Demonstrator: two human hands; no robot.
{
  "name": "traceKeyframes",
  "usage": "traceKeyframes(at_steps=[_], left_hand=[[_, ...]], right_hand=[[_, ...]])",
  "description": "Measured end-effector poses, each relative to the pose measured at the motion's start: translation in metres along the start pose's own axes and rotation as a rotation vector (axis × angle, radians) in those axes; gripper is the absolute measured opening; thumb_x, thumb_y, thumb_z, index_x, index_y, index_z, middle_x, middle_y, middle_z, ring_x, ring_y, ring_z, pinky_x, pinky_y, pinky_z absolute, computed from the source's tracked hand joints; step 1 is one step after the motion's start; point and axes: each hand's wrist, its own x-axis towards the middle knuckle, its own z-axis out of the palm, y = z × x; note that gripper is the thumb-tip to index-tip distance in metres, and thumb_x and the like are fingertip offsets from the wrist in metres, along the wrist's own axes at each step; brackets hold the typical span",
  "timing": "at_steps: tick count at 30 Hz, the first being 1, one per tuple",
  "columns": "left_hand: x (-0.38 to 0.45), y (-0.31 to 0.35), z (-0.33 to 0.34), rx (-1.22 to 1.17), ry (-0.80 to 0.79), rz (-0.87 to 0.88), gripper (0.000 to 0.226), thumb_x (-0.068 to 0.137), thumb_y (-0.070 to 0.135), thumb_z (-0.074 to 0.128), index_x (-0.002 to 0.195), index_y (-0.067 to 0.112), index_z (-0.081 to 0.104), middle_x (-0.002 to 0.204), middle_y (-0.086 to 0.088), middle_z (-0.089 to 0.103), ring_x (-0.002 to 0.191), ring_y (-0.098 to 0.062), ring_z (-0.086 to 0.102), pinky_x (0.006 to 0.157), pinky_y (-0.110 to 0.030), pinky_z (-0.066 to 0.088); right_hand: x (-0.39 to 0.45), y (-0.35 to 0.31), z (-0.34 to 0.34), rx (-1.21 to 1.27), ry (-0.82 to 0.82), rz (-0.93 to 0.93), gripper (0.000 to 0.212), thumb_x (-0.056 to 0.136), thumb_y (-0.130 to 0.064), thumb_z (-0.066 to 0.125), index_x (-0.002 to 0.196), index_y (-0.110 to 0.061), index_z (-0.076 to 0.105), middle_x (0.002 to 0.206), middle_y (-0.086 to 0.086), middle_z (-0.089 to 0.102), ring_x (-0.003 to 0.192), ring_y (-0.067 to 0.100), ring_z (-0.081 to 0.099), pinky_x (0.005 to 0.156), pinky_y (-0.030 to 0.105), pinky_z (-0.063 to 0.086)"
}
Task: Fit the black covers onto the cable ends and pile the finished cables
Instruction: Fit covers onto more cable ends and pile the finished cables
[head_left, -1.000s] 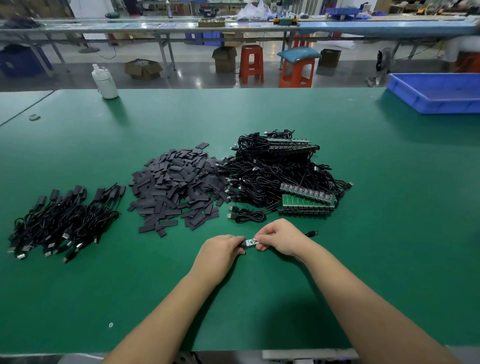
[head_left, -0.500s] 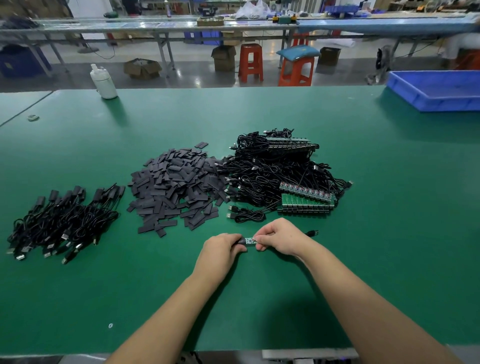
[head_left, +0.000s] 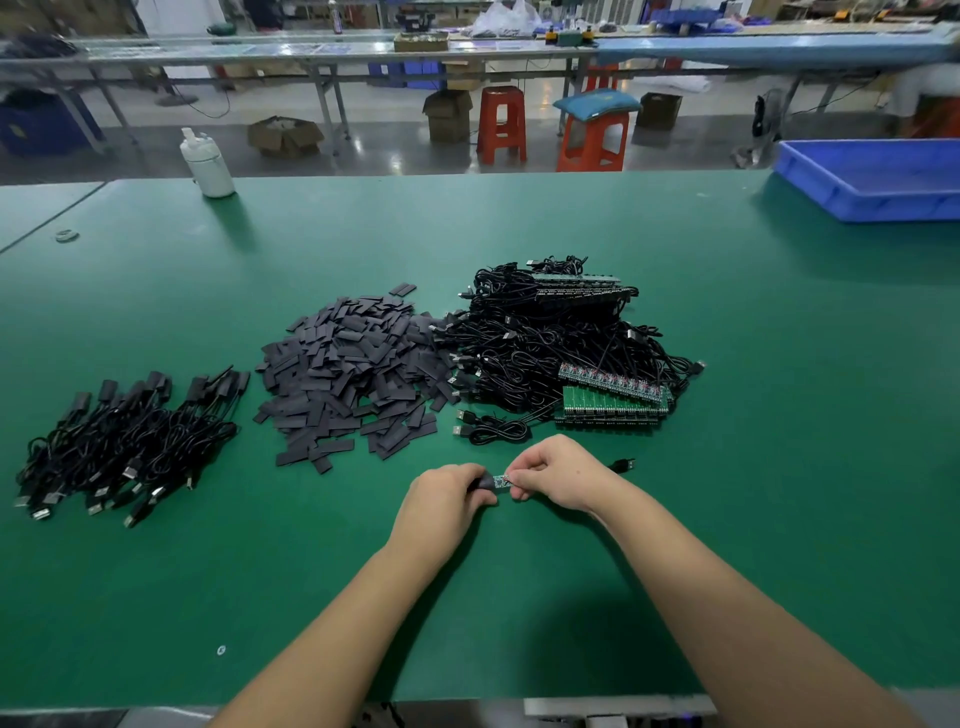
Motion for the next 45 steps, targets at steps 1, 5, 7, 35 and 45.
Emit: traceKeyframes(at_steps=[1,5,7,35,45], left_hand=[[0.000,0.001,0.000,0.032,-0.022,0.019,0.022,0.091,0.038,0.065,0.105,0.022,0.069,0.099,0.002,0.070,0.094,-0.020,0.063,0.080,-0.030,0.046],[-0.001,0.004,0.000,0.095,-0.041,0.090,0.022,0.095,0.037,0.058,0.110,0.023,0.067,0.101,0.002,0.067,0.094,-0.021,0.062,0.084,-0.033,0.047],[-0.001,0.004,0.000,0.078,-0.016,0.108,0.022,0.096,0.035,0.058,0.111,0.022,0.066,0.101,0.002,0.067,0.094,-0.021,0.062,0.085,-0.035,0.047],[-0.006,0.000,0.004,-0.018,0.052,0.162,0.028,0.095,0.029,0.063,0.117,0.014,0.069,0.107,-0.003,0.071,0.097,-0.022,0.065,0.087,-0.034,0.050],[-0.006,0.001,0.006,0.014,0.026,0.192,0.025,0.096,0.031,0.060,0.115,0.018,0.069,0.104,-0.001,0.070,0.093,-0.020,0.065,0.083,-0.033,0.051]], right_hand=[[-0.001,-0.001,0.001,-0.005,-0.007,-0.009,0.010,0.096,-0.016,0.066,0.090,-0.016,0.075,0.080,0.001,0.078,0.075,0.008,0.073,0.087,0.028,0.058],[0.000,-0.004,0.006,-0.015,-0.004,-0.030,0.012,0.097,-0.013,0.064,0.090,-0.013,0.074,0.083,0.006,0.078,0.080,0.015,0.074,0.089,0.032,0.058],[0.001,-0.004,0.006,0.004,-0.003,-0.032,0.011,0.097,-0.012,0.063,0.092,-0.012,0.073,0.085,0.007,0.078,0.082,0.017,0.074,0.089,0.033,0.058],[-0.005,-0.005,-0.002,-0.427,-0.015,-0.096,0.022,0.098,-0.031,0.059,0.089,-0.023,0.077,0.085,-0.003,0.076,0.062,0.011,0.053,0.067,0.030,0.049],[-0.007,-0.007,0.003,-0.411,-0.013,-0.094,0.026,0.098,-0.030,0.059,0.082,-0.023,0.077,0.063,-0.004,0.065,0.043,0.006,0.037,0.043,0.018,0.031]])
